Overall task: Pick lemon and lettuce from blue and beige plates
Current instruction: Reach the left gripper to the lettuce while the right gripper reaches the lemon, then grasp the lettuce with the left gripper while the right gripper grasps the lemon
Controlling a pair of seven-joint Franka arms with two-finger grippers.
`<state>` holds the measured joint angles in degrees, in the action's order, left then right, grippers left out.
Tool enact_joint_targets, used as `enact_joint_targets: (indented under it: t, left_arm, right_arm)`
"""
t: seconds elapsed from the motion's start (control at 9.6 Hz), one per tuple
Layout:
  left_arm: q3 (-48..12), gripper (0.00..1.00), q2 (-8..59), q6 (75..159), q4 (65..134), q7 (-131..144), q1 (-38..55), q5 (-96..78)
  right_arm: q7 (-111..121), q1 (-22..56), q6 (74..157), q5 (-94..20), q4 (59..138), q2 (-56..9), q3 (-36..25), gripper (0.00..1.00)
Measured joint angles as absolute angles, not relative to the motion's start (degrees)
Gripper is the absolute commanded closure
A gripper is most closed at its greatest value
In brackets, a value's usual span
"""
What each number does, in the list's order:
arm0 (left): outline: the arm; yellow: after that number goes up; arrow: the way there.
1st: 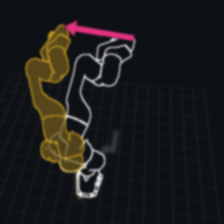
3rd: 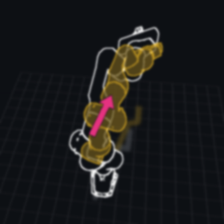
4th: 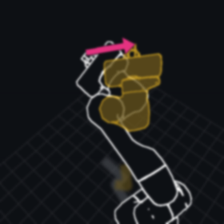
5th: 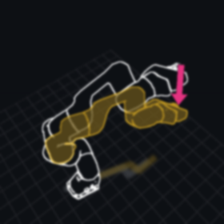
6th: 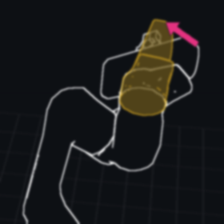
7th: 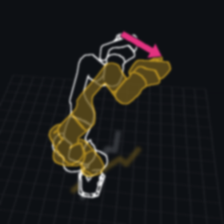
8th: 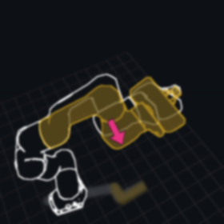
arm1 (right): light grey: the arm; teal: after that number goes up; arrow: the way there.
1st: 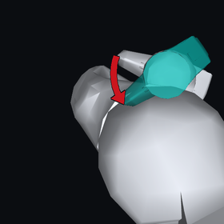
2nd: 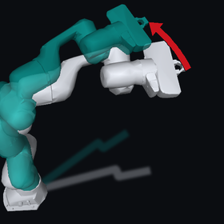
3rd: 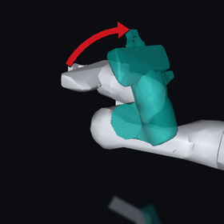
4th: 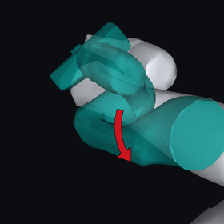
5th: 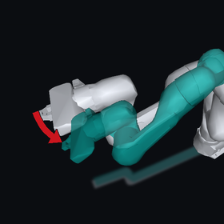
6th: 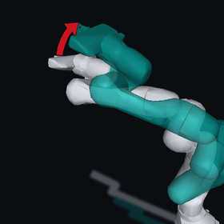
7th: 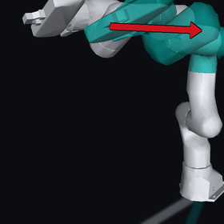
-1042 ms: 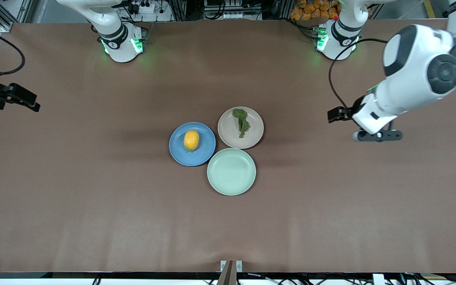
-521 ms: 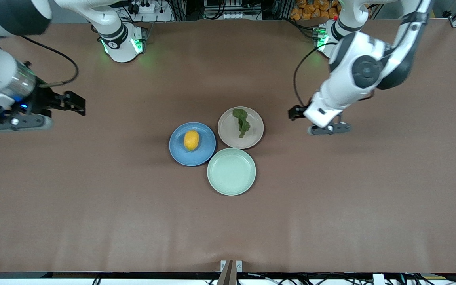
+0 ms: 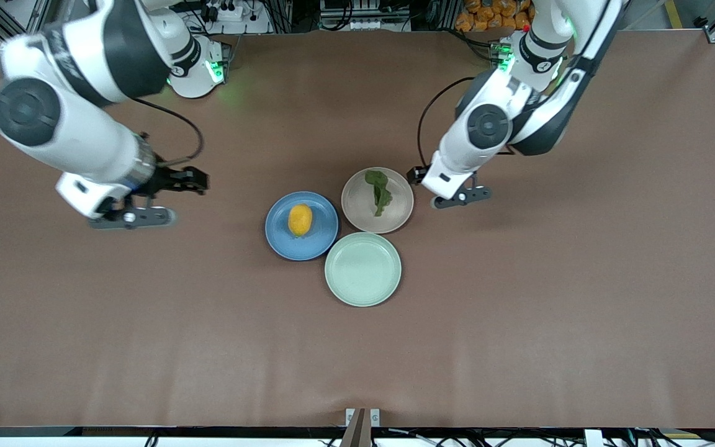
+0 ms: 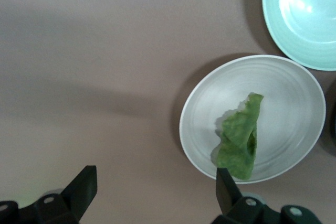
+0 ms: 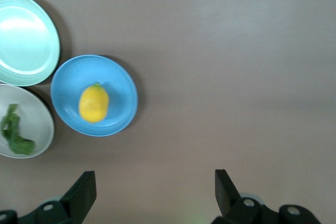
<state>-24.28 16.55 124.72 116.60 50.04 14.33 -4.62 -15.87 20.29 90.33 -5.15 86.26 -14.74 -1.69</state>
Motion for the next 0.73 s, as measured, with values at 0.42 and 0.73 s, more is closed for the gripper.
enact_joint_targets:
  t: [0.42,0.73]
  left_arm:
    - [-24.3,0.0,25.4,128.6,114.1,63.5,20.1,0.0]
    - [-24.1,0.0,31.0,130.8,111.0,69.1,22.8,1.2]
  right_arm:
    - [-19.6,23.2,97.3,-6.6,87.7,-19.4,-1.7,0.0]
    - [-25.9,26.0,104.2,-6.7,92.7,-20.0,-1.7,0.0]
